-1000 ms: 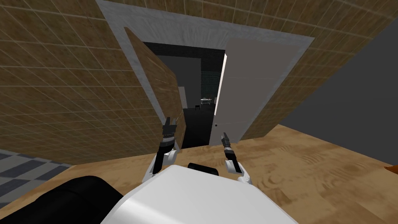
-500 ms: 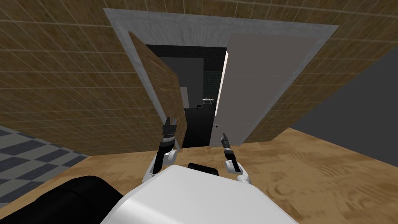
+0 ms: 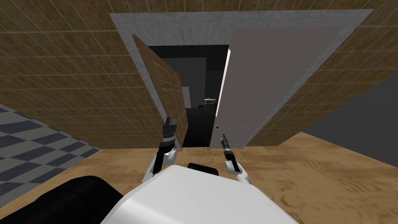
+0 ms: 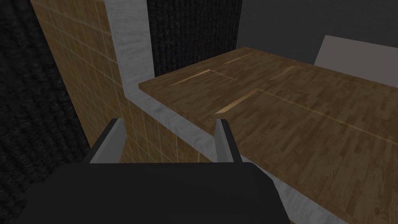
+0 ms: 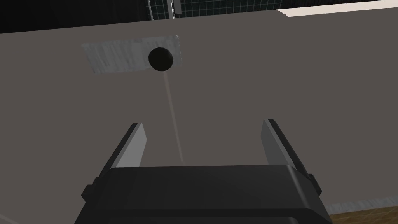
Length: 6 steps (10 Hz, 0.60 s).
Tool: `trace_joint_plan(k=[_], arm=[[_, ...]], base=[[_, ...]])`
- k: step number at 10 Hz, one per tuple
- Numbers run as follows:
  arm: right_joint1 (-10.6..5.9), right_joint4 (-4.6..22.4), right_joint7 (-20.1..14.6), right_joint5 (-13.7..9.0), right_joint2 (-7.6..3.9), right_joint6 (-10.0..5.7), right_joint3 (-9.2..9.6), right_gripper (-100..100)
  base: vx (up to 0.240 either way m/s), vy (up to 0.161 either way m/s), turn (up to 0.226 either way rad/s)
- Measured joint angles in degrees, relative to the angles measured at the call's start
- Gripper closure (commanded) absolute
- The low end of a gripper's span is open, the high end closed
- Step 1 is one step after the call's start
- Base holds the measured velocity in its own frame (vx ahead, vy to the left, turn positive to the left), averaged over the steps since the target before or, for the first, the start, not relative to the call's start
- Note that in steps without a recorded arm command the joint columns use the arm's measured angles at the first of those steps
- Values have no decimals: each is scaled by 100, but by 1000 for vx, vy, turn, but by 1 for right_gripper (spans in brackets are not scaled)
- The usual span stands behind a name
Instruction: Push the door open
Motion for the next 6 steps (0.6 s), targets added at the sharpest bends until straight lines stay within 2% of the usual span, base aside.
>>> trace_joint_plan(k=[6], arm=[[-315,750,-14,-27,-21,-66,7,-100]], base=[[27,-74,105]])
